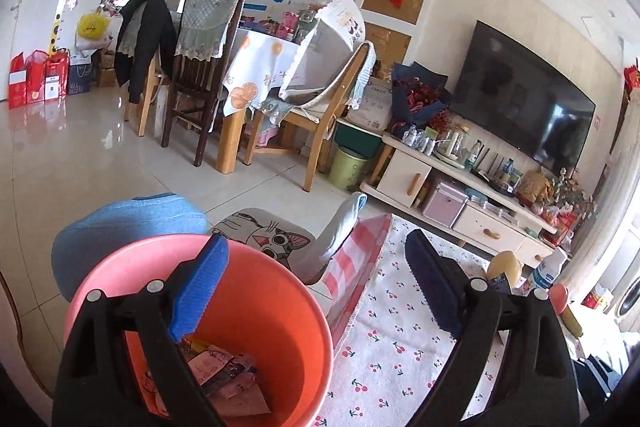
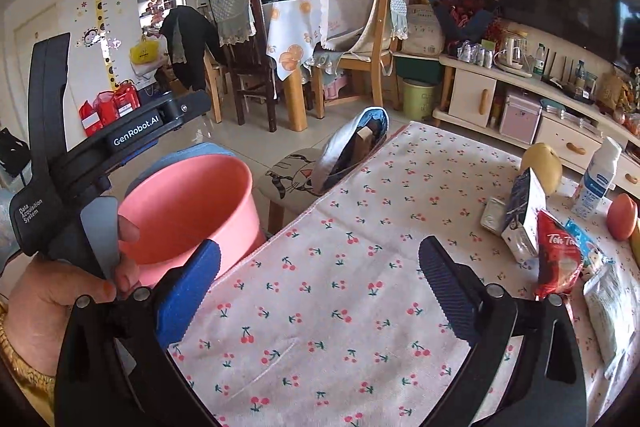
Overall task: Collect trash
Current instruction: 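Move both grippers back to the snack packets on the table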
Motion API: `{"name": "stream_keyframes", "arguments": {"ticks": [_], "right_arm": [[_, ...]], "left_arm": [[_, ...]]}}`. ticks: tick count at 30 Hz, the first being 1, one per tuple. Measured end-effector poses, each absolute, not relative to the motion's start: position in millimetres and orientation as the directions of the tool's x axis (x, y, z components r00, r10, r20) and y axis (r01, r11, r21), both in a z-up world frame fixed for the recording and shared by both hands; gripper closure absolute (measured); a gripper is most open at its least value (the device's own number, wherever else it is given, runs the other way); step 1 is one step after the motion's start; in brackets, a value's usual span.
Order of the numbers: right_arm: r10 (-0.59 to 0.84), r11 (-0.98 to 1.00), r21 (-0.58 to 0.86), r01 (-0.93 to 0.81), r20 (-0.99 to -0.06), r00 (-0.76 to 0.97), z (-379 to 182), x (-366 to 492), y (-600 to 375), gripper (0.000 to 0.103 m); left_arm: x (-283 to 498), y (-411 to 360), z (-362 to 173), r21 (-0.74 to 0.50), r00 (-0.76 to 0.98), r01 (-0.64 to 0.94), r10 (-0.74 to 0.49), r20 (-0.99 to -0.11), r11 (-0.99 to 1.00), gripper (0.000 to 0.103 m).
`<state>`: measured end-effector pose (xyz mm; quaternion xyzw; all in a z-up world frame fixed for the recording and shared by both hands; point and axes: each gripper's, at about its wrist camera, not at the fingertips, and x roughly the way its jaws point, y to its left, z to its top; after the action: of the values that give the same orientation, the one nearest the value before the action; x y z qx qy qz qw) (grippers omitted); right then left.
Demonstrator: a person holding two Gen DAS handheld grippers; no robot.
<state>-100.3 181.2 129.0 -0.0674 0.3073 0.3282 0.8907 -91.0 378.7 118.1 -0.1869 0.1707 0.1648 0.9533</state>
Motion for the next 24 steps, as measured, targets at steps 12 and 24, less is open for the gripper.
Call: {"name": "stream_keyframes", "arguments": {"ticks": [12, 24], "right_arm": [[0.477, 0.818, 0.047, -0.573, -0.612, 0.631, 118.3, -108.5, 121.5, 0.005], [0.507, 0.831, 0.135, -0.539, -0.581, 0.637, 115.3, -108.6, 65.0, 0.005]], "left_arm": [[-76.0, 338.6, 106.5, -0.18, 0.815, -0.365, 0.22, -0.536, 0.913, 0.012], [-69.2, 298.6, 111.2, -0.078, 0.837, -0.309, 0.232, -0.495, 0.948, 0.012]]}}
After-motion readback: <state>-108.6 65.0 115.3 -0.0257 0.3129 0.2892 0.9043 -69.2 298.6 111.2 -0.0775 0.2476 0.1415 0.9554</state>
